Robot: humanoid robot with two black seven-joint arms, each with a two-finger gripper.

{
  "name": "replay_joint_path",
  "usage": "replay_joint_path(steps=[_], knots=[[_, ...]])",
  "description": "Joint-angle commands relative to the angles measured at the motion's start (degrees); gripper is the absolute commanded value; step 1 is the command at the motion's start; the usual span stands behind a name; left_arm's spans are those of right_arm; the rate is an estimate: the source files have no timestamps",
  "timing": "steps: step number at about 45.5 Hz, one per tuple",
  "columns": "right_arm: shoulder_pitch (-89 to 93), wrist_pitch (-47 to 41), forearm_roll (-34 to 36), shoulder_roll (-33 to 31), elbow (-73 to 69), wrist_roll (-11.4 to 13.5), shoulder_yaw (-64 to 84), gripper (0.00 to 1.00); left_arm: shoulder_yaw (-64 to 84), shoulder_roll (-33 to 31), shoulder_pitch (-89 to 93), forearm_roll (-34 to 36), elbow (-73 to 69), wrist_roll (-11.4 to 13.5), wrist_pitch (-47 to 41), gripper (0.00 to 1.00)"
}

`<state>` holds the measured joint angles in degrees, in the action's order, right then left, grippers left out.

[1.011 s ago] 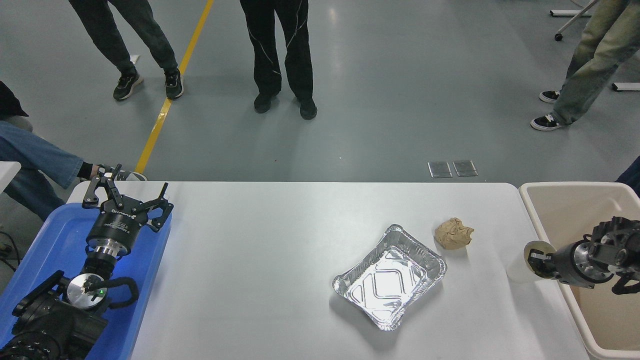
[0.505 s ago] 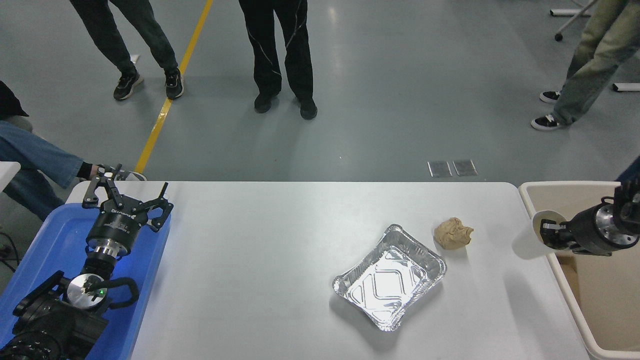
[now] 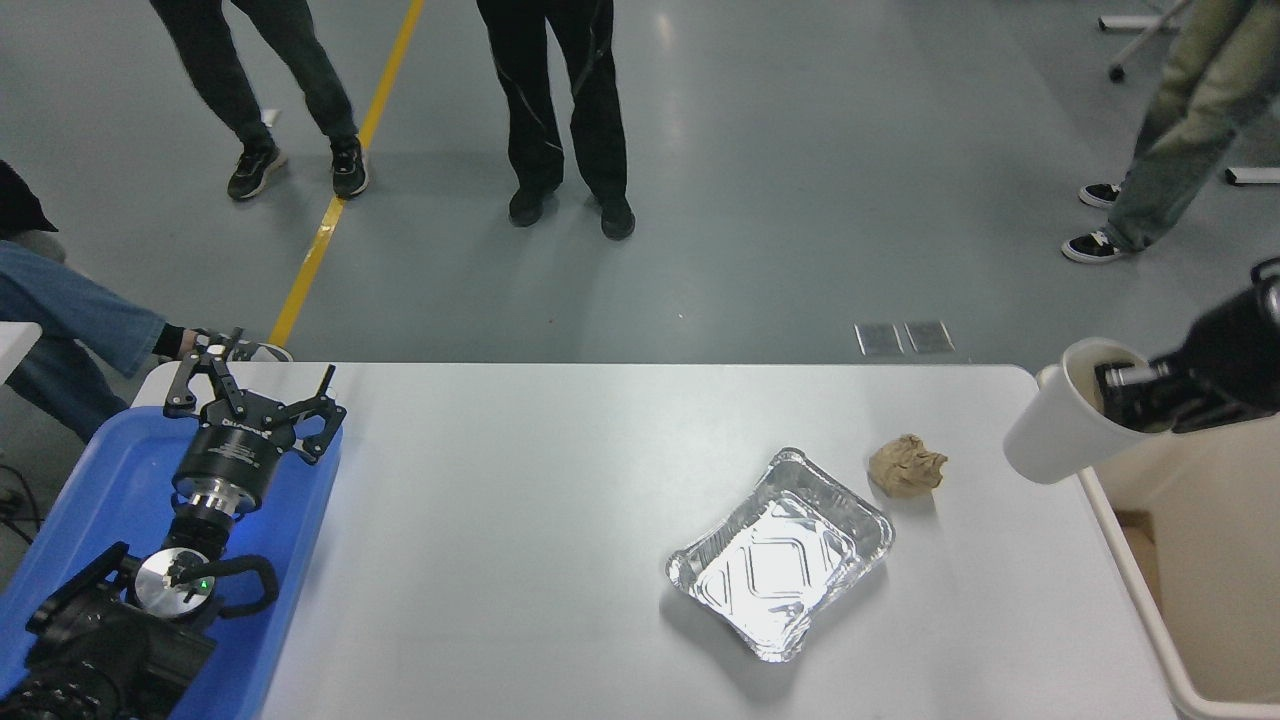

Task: Pick up paper cup place in dustbin

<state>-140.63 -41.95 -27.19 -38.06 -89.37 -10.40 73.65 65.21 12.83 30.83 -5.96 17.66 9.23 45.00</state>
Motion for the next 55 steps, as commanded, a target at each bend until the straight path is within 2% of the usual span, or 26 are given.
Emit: replay_joint_path(steps=[1,20,31,41,55], knots=[[-11.3,-3.1,3.5,2.9,-2.7,-1.0,-4.0,0.00,0.0,0.0,0.0,0.0,0.0,0.0,0.0,0.99],[-10.3,-3.1,3.5,4.0,-2.5,-0.6,-5.6,0.00,0.0,0.0,0.0,0.0,0.0,0.0,0.0,0.99],[-0.7,-3.1,2.8,4.0,0.9,-0.1,-5.1,0.00,0.0,0.0,0.0,0.0,0.0,0.0,0.0,0.99],[16.8,-3.1,3.1,3.9,16.4,-0.1,-5.8,0.00,0.0,0.0,0.0,0.0,0.0,0.0,0.0,0.99],[42.1,2.5,3.8,3.0,39.3,-0.1,-12.6,0.00,0.0,0.0,0.0,0.0,0.0,0.0,0.0,0.99]])
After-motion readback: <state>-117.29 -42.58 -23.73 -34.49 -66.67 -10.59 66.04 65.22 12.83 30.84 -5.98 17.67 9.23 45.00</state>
